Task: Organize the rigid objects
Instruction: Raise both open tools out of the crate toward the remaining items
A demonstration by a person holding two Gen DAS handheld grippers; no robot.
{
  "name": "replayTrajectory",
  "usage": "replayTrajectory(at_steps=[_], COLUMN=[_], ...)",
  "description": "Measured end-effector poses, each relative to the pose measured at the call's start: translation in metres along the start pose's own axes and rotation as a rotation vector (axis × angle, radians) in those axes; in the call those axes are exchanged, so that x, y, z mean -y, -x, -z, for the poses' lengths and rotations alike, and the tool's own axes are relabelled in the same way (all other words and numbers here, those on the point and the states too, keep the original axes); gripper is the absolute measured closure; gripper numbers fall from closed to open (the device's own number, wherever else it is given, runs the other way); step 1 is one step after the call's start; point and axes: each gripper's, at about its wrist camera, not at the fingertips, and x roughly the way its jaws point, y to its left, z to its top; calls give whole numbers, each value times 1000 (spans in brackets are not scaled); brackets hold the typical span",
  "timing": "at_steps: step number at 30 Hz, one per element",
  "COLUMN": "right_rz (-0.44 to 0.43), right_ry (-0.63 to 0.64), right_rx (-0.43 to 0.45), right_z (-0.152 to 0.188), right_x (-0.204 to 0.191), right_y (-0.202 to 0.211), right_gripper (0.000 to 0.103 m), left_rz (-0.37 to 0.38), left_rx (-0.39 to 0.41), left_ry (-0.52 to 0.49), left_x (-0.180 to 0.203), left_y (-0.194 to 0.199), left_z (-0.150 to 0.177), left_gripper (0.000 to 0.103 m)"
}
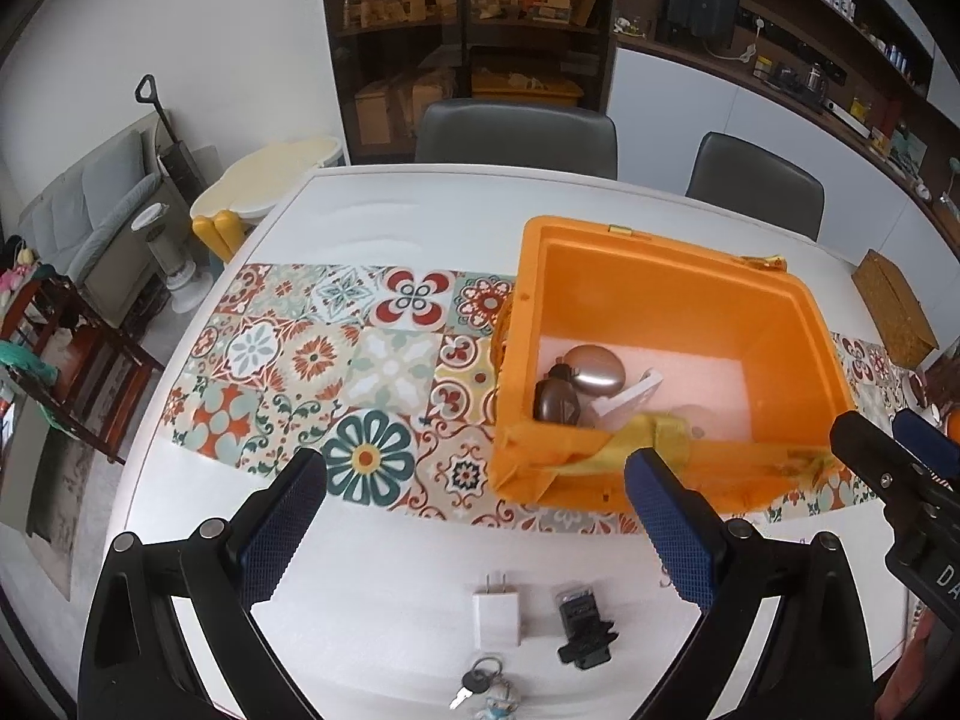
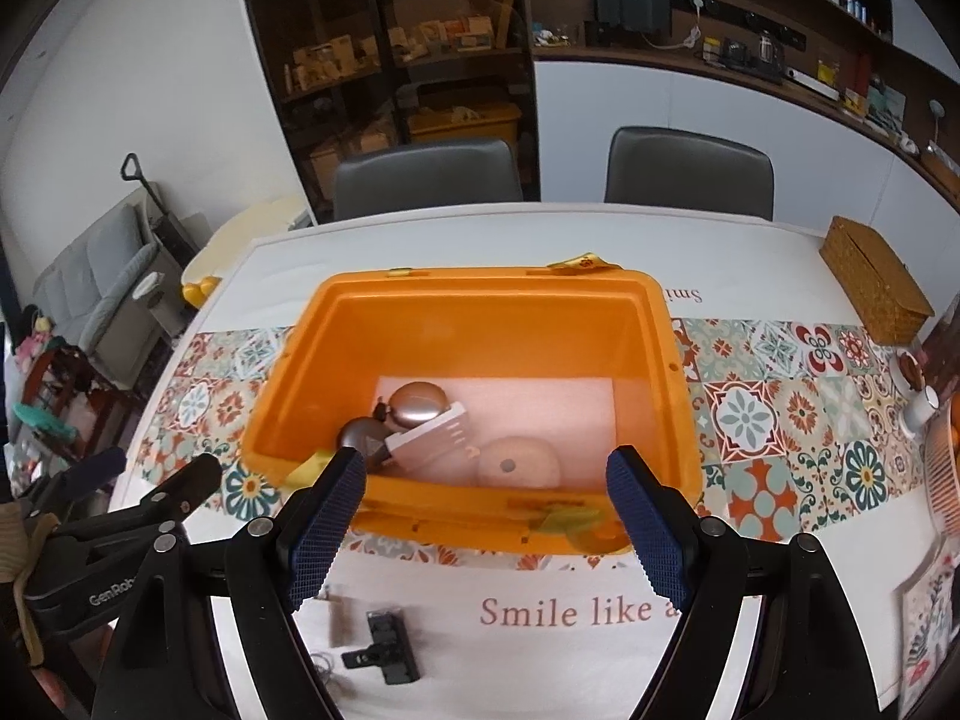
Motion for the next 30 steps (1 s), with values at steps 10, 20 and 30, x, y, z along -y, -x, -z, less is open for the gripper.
replayTrajectory(at_steps=[10,20,30], right_rz=[-37,-70,-78], right_ry=[12,35,39], right_rx=[3,-31,-108], right_z=[25,47,69], right_x=[-16,-33,-45], right_y=[10,6,-13], right_gripper=[20,20,20], left_rz=[-12,-22,-29], left_rx=[-23,-54,-99], left_ry=[28,51,55], left_x=[-22,-39,-51], left_y=[10,13,4], left_z=[27,52,70], left_gripper=[2,2,2])
